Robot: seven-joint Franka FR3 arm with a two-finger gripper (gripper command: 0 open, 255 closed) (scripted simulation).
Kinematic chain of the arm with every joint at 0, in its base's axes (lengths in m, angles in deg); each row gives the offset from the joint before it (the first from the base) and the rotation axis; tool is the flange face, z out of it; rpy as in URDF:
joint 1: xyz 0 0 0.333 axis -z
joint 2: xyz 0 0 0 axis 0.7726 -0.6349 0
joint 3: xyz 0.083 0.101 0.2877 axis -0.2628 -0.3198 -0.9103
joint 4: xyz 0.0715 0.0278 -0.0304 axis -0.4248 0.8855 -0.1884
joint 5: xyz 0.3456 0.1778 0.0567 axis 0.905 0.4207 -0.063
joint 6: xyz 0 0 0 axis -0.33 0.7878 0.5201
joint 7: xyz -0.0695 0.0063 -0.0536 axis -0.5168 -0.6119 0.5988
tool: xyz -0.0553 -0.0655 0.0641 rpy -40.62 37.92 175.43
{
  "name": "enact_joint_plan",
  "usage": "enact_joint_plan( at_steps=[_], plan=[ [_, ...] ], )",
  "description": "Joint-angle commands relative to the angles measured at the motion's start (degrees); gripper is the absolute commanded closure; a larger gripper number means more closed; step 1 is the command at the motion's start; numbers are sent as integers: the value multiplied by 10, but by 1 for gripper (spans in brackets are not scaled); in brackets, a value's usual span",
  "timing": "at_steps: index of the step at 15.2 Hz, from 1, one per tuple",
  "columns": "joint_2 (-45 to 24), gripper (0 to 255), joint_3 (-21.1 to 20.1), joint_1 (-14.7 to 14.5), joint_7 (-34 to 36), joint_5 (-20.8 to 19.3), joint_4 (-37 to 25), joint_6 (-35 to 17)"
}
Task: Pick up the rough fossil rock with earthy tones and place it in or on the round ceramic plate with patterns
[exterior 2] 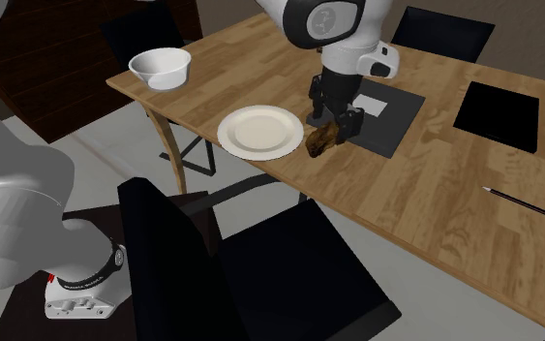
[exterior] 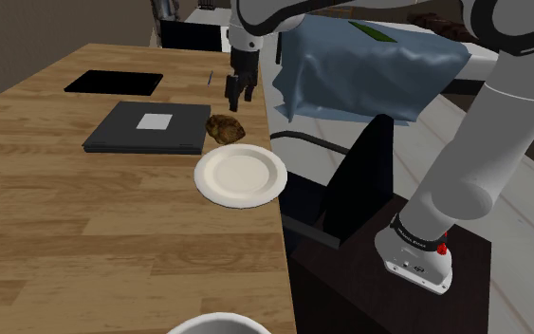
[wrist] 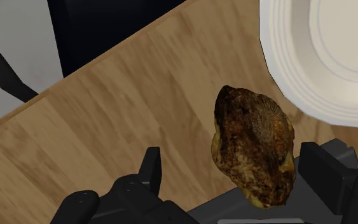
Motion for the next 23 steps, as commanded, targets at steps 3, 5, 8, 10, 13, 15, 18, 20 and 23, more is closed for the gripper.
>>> enact_joint_plan(
  at_steps=[3,5,8,10,13,15,18,20,23],
  plan=[
    [-8,0,-1,-2,1,-1,19,-28],
    [-8,0,-1,-2,1,-1,19,-28],
    [-8,0,-1,-2,1,-1,19,-28],
    [-8,0,-1,-2,1,-1,19,-28],
    [-8,255,-1,-2,1,-1,19,-28],
    [-8,255,-1,-2,1,-1,19,-28],
    [-8,255,-1,-2,1,-1,19,-28],
    [-8,255,-1,-2,1,-1,19,-28],
    [-72,0,-4,21,-163,65,-81,42]
  ],
)
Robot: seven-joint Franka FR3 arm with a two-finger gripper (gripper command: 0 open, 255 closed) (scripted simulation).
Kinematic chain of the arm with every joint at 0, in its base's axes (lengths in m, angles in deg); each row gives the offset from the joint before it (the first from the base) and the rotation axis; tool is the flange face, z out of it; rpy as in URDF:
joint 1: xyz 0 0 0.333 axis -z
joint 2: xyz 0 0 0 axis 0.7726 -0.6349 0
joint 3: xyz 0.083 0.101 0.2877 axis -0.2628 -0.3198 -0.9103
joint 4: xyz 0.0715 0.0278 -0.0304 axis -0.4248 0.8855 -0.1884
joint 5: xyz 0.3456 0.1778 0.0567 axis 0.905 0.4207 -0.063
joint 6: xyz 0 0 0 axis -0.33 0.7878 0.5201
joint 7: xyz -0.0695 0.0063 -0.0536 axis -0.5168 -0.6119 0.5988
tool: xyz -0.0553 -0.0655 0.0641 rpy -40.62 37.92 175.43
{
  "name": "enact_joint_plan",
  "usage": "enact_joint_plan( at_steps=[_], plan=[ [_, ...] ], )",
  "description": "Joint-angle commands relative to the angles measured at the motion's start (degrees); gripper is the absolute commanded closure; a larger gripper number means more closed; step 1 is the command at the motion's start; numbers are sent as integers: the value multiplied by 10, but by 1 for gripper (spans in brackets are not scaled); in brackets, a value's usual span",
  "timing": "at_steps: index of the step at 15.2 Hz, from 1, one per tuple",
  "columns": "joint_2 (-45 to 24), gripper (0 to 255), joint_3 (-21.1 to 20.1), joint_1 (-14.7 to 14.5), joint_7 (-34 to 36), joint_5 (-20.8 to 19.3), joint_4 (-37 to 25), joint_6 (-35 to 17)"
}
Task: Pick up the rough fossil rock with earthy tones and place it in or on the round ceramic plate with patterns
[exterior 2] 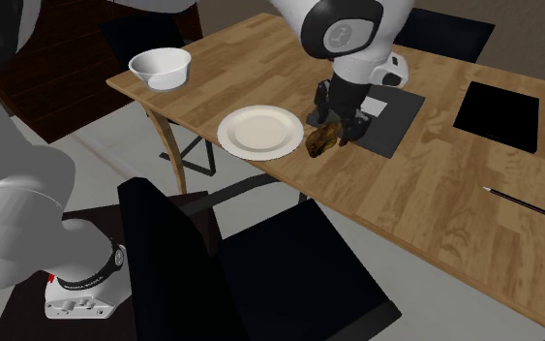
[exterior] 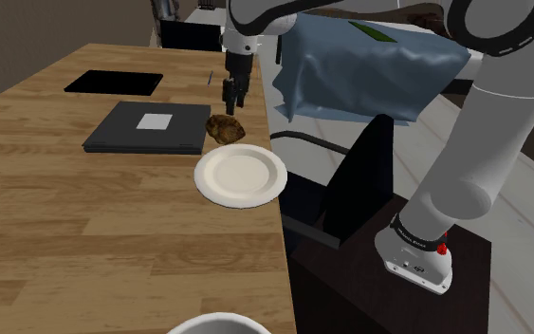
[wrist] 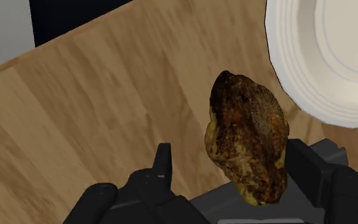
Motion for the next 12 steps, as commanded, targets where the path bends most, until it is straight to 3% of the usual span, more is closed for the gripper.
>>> enact_joint_plan(
  at_steps=[1,3,4,12],
  plan=[
    [-63,0,-8,22,-151,53,-98,75],
    [-162,0,-29,43,-268,83,-251,186],
    [-170,0,-33,46,-275,83,-264,195],
    [-158,0,-38,39,-282,87,-192,134]
  ],
)
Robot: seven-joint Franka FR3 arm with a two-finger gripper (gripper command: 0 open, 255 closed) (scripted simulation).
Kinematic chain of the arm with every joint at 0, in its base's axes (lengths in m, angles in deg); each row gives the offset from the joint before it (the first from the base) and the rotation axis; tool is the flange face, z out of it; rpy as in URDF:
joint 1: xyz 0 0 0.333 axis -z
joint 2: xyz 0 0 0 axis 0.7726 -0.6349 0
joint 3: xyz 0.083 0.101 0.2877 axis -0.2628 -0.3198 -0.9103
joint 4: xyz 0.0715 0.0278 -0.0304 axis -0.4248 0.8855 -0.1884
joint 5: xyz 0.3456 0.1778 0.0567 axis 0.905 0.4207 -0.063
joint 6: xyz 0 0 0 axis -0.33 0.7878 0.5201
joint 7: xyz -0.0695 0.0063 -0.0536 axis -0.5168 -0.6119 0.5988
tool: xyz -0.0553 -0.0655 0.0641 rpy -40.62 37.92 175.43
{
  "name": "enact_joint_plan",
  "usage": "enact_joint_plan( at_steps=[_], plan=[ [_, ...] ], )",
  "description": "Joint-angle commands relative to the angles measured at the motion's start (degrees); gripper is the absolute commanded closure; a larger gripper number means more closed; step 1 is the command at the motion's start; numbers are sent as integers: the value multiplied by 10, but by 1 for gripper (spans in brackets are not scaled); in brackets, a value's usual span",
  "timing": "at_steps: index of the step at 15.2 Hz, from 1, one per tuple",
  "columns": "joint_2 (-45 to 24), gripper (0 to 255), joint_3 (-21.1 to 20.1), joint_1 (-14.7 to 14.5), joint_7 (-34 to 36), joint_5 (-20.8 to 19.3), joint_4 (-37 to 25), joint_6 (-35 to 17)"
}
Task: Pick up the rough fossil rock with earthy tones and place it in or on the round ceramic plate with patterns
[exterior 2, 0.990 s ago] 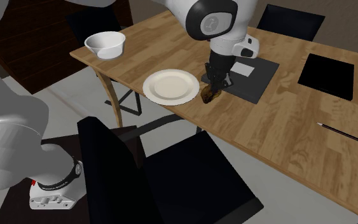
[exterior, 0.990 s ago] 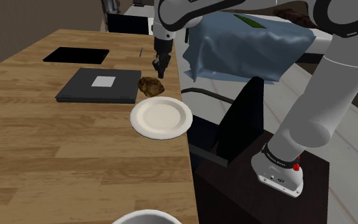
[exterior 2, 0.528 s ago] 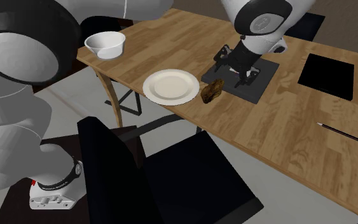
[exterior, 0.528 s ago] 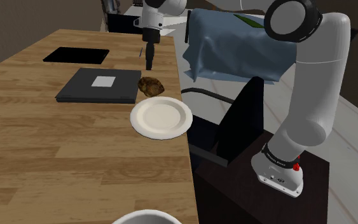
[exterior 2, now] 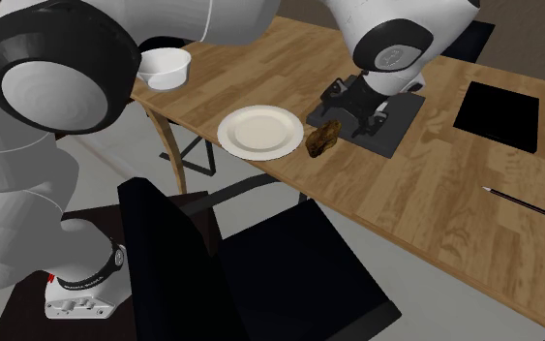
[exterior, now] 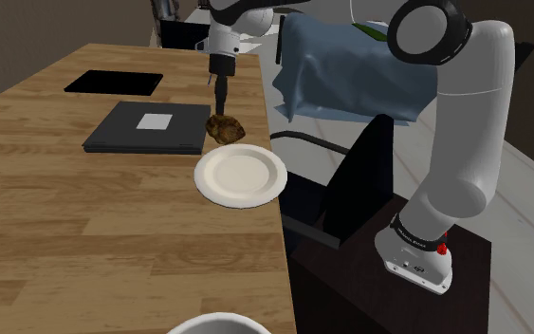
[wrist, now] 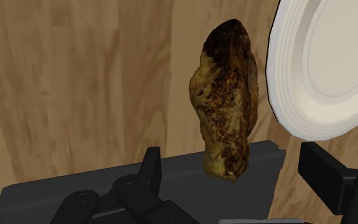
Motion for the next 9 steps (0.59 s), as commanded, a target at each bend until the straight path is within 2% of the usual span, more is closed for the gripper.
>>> enact_joint_plan(
  at_steps=[1,7,8,9],
  plan=[
    [1,0,0,0,-2,1,7,-6],
    [1,0,0,0,-2,0,7,-6],
    [1,255,0,0,-2,0,7,-6],
    [1,255,0,0,-2,0,7,-6]
  ],
)
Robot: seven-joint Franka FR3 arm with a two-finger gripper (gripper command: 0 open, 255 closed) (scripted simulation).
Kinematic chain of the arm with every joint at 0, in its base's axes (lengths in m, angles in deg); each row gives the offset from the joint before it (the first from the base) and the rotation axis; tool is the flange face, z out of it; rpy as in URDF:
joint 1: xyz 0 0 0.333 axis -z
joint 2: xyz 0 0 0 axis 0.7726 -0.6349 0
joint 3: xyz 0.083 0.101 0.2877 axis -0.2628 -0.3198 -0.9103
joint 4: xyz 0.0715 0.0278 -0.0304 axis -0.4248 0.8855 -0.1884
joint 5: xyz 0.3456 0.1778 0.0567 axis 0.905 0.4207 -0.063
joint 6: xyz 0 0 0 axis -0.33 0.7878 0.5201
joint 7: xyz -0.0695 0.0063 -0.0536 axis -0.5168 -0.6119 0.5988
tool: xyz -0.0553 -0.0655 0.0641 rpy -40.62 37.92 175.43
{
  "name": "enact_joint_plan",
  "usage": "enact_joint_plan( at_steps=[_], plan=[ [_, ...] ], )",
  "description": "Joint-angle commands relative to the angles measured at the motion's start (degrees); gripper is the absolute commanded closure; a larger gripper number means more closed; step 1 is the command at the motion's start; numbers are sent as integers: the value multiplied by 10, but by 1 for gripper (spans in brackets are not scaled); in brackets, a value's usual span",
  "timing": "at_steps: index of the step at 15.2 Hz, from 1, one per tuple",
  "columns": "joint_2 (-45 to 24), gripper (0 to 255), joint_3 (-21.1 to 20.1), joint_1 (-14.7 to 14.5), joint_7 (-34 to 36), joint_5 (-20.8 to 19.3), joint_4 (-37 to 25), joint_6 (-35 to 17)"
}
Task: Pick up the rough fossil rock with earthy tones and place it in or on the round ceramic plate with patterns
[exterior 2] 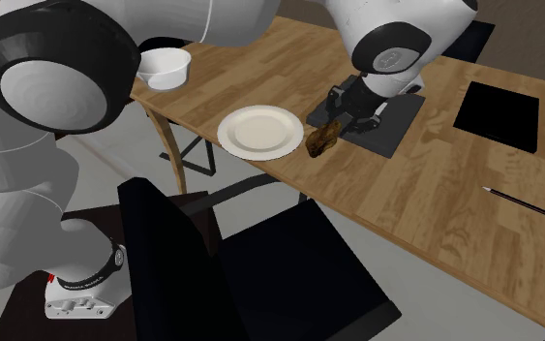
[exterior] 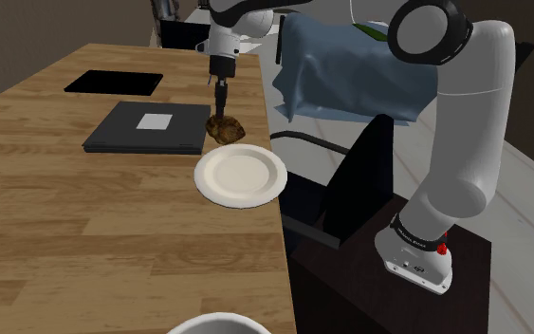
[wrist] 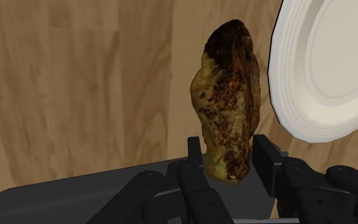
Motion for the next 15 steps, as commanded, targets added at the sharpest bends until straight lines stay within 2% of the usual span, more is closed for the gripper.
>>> enact_joint_plan(
  at_steps=[1,8,15],
  plan=[
    [0,255,0,0,0,0,0,0],
    [0,255,0,0,0,0,0,0],
    [4,255,-1,0,15,-1,-46,48]
  ],
)
